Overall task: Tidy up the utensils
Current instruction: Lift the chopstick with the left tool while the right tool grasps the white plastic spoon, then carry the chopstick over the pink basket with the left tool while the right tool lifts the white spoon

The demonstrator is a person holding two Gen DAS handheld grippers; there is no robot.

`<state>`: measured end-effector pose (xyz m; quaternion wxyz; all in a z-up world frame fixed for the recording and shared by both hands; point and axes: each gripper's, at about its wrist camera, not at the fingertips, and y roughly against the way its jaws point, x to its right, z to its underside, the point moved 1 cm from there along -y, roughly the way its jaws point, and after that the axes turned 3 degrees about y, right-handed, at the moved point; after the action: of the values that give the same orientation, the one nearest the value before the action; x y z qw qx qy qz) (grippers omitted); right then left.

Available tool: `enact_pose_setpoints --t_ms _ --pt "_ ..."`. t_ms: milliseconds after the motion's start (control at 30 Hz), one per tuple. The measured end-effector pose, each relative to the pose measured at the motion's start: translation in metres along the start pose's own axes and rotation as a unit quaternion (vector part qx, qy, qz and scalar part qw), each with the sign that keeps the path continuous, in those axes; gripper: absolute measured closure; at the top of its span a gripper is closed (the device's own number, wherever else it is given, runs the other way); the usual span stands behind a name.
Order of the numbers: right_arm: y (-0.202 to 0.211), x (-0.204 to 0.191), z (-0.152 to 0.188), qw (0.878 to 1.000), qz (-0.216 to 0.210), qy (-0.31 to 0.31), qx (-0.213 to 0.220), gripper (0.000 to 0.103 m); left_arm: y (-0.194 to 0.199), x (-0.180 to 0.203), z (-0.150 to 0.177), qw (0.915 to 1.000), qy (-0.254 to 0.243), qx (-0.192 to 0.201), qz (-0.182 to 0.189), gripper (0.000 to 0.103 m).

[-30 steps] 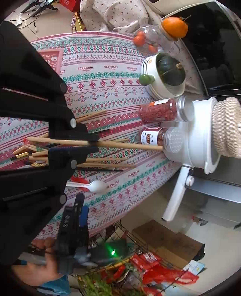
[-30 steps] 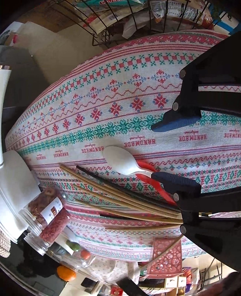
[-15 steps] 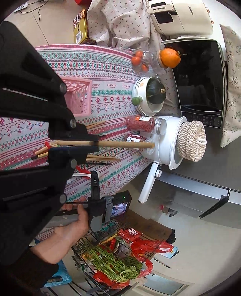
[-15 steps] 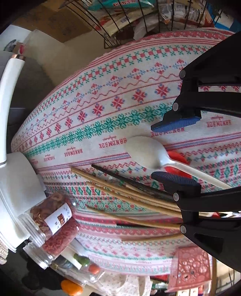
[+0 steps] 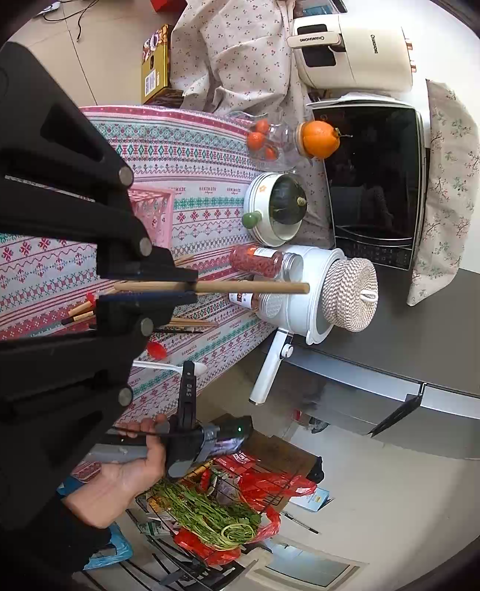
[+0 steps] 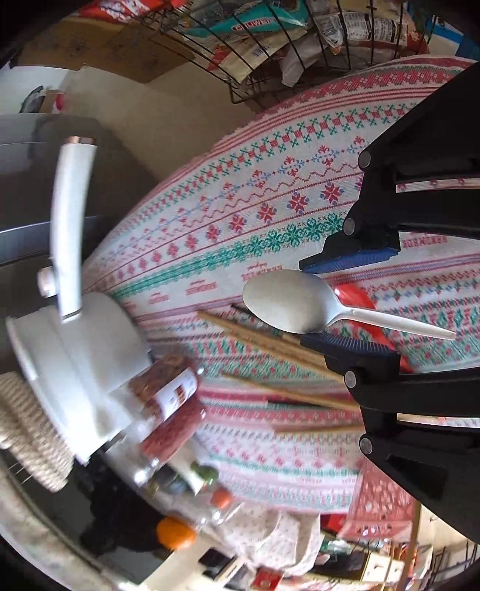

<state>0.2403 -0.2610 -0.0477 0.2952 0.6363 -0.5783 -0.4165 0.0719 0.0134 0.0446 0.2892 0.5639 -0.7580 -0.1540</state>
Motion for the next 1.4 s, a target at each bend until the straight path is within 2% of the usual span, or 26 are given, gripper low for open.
enact_pose_setpoints --t_ms 167,267,300,333,567,633,700,733,767,833,967,1100,1167,1233,1400 --pt "0.047 -0.020 0.007 0.998 -0.037 0.016 0.053 0.068 0.025 -0.010 -0.010 0.9990 0.006 0.044 -0.006 0.098" --pt "0.070 -0.035 0.013 0.995 -0.056 0.027 0.084 0.068 0.036 -0.017 -0.017 0.9970 0.003 0.073 -0.023 0.098" --pt "0.077 -0.041 0.014 0.993 -0.064 0.030 0.095 0.068 0.037 -0.020 -0.018 0.9968 0.007 0.076 -0.025 0.098" --pt "0.082 -0.047 0.015 0.991 -0.072 0.033 0.104 0.068 0.036 -0.025 -0.020 0.9966 0.012 0.078 -0.024 0.103" --pt "0.105 -0.089 0.022 0.979 -0.110 0.060 0.162 0.068 0.014 -0.045 -0.015 0.9957 0.012 0.084 -0.038 0.103" --pt "0.105 -0.102 0.024 0.977 -0.117 0.069 0.165 0.068 0.002 -0.052 -0.014 0.9974 0.026 0.049 -0.046 0.103" --pt "0.103 -0.111 0.025 0.977 -0.123 0.071 0.158 0.068 -0.006 -0.065 -0.010 0.9967 0.069 0.012 -0.043 0.102" --pt "0.102 -0.114 0.026 0.978 -0.127 0.070 0.152 0.068 -0.009 -0.071 -0.007 0.9957 0.084 -0.006 -0.039 0.094" --pt "0.101 -0.116 0.027 0.978 -0.130 0.070 0.146 0.068 -0.013 -0.076 -0.004 0.9945 0.093 -0.032 -0.037 0.078" --pt "0.099 -0.120 0.029 0.979 -0.129 0.072 0.138 0.068 -0.020 -0.086 0.004 0.9910 0.102 -0.072 -0.049 0.058" --pt "0.093 -0.116 0.033 0.983 -0.110 0.083 0.119 0.068 -0.032 -0.105 0.025 0.9823 0.107 -0.135 -0.075 0.058" --pt "0.085 -0.103 0.034 0.988 -0.082 0.087 0.097 0.068 -0.062 -0.124 0.052 0.9678 0.104 -0.207 -0.099 0.058" --pt "0.081 -0.096 0.036 0.990 -0.073 0.085 0.088 0.068 -0.082 -0.133 0.067 0.9580 0.096 -0.241 -0.121 0.067" --pt "0.080 -0.091 0.038 0.991 -0.066 0.082 0.082 0.068 -0.098 -0.141 0.076 0.9508 0.098 -0.265 -0.128 0.073" --pt "0.081 -0.083 0.041 0.992 -0.057 0.081 0.077 0.068 -0.123 -0.146 0.087 0.9398 0.087 -0.299 -0.141 0.074"
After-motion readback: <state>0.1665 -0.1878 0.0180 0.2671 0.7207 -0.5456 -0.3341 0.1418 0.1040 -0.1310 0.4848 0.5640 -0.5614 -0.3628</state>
